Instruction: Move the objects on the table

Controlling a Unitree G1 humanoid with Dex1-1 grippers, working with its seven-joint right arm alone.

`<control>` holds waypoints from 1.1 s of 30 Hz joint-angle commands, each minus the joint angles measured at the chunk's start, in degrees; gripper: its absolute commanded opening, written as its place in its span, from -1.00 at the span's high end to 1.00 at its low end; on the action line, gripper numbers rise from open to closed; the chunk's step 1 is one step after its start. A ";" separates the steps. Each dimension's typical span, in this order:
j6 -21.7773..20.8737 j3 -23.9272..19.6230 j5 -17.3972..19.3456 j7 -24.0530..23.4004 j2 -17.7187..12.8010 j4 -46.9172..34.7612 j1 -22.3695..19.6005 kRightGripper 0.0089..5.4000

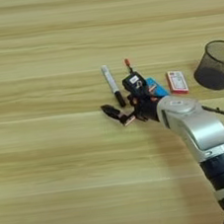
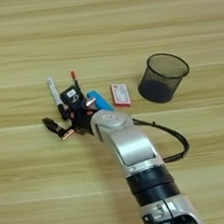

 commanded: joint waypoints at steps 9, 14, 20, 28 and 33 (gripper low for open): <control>-2.72 -0.49 0.00 0.09 0.26 3.22 -5.59 -0.99; -1.36 -0.95 1.20 1.38 0.66 3.92 -5.92 -0.99; -1.07 -1.02 1.08 1.47 0.98 5.36 -6.43 -0.99; -0.79 -0.47 0.86 1.80 1.16 5.90 -6.42 -0.99; -0.65 -0.66 0.89 1.97 1.13 5.88 -6.39 -0.99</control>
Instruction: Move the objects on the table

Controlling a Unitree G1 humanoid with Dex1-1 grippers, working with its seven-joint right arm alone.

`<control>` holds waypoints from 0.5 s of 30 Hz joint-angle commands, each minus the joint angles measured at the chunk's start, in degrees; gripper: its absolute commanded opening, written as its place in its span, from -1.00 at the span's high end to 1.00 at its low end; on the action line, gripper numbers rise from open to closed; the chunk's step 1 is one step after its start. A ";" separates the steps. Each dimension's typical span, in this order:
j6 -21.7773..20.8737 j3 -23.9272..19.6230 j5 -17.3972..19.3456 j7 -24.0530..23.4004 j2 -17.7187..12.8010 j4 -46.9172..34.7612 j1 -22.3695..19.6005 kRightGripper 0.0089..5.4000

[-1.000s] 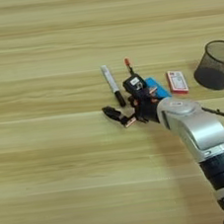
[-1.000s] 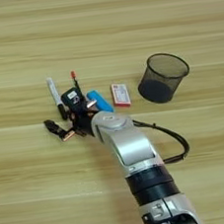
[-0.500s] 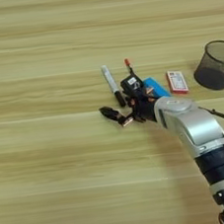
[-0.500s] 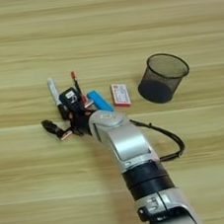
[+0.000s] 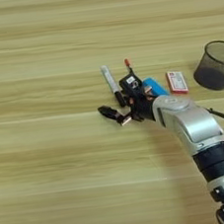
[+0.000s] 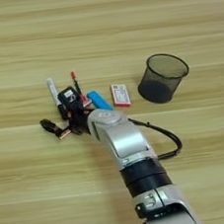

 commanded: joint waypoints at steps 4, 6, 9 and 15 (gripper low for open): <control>-0.14 -0.36 0.26 -0.28 -0.36 -0.91 -2.95 -0.99; -0.10 -0.37 0.23 -0.29 -0.36 -0.83 -2.98 -0.99; -0.03 -0.36 0.14 -0.43 -0.31 -0.71 -3.04 -0.99; -0.20 -0.21 -0.23 -0.74 -0.24 -0.28 -3.11 -0.87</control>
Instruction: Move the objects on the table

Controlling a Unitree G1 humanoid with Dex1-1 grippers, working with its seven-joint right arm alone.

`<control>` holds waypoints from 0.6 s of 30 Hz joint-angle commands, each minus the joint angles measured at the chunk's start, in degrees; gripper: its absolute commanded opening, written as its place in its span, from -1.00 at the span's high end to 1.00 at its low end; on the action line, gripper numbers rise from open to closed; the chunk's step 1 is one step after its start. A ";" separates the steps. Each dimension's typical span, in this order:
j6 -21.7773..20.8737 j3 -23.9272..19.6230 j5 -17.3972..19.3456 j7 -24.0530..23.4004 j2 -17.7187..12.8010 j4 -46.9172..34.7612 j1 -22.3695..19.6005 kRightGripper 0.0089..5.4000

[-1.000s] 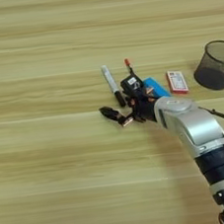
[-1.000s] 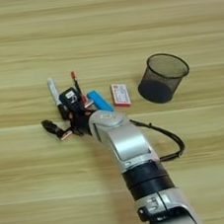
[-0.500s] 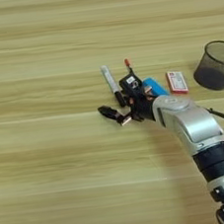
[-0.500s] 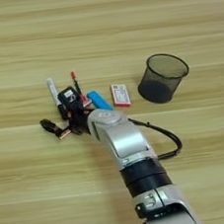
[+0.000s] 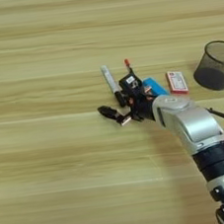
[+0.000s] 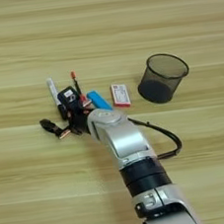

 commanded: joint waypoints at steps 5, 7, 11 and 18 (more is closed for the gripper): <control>-0.70 -0.27 -0.33 -0.76 -0.24 -0.22 -2.87 -0.66; -0.74 -0.30 -0.35 -0.78 -0.22 -0.19 -2.89 -0.57; -0.84 -0.30 -0.39 -0.79 -0.18 -0.10 -2.89 -0.39; -0.93 -0.27 -0.47 -0.83 -0.17 -0.09 -2.83 -0.16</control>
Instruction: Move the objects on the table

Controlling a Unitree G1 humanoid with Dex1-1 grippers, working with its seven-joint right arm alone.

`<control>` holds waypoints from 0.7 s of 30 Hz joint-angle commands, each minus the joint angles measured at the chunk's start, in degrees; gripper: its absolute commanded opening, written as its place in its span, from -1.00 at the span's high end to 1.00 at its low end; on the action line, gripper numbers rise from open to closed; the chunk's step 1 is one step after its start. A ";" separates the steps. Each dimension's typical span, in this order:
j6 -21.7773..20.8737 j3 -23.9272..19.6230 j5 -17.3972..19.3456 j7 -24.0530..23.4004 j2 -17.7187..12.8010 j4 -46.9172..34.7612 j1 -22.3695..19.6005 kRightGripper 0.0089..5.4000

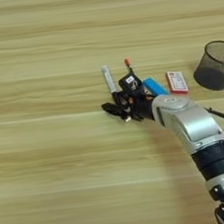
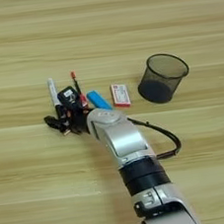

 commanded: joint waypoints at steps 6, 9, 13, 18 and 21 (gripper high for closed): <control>-0.68 -0.25 -0.29 -0.84 -0.47 -0.64 -2.58 0.08; -0.75 -0.25 -0.38 -0.90 -0.45 -0.61 -2.57 0.18; -0.82 -0.25 -0.47 -0.97 -0.45 -0.58 -2.59 0.14; -0.90 -0.27 -0.54 -1.02 -0.48 -0.61 -2.56 0.15; -0.98 -0.26 -0.60 -1.06 -0.48 -0.52 -2.60 0.12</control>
